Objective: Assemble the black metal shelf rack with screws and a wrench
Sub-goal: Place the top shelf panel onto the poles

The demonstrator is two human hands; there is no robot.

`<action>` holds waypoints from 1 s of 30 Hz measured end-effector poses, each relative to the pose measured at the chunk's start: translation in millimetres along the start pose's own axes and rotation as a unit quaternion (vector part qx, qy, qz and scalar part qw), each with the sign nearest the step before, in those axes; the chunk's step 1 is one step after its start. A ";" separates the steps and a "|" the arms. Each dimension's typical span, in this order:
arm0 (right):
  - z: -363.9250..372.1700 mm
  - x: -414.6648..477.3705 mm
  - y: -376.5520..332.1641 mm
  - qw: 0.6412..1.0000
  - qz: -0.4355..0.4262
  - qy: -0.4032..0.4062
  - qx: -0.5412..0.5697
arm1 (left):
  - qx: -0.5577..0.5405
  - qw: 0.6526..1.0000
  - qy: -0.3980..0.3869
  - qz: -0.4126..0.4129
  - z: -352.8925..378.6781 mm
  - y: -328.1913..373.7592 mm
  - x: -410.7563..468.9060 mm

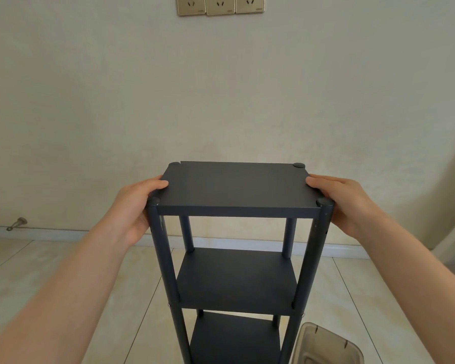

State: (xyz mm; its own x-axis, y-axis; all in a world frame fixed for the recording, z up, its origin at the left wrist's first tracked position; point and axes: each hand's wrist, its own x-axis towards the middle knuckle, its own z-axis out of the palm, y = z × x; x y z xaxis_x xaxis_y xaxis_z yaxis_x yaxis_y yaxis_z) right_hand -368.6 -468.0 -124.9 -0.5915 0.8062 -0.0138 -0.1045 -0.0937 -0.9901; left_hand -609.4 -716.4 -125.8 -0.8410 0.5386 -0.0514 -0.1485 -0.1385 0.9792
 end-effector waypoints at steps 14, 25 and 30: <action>-2.6 1.0 2.4 1.000 0.015 -0.005 -0.009 | -0.023 0.999 -0.011 -0.040 -1.4 -0.4 -3.8; -3.5 1.1 5.4 1.000 0.004 -0.013 0.012 | -0.016 0.999 -0.038 -0.015 -8.3 -4.2 -1.2; -2.4 0.2 4.0 1.000 0.006 -0.011 0.025 | -0.007 0.999 -0.041 -0.002 -11.2 -2.7 2.0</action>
State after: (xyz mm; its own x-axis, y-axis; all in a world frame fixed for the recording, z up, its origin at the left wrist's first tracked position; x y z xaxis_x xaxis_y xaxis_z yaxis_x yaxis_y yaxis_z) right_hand -367.2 -466.8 -129.2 -0.6106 0.7916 -0.0220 -0.1376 -0.1334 -0.9815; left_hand -616.4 -724.3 -130.7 -0.7946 0.6059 -0.0390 -0.1603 -0.1473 0.9760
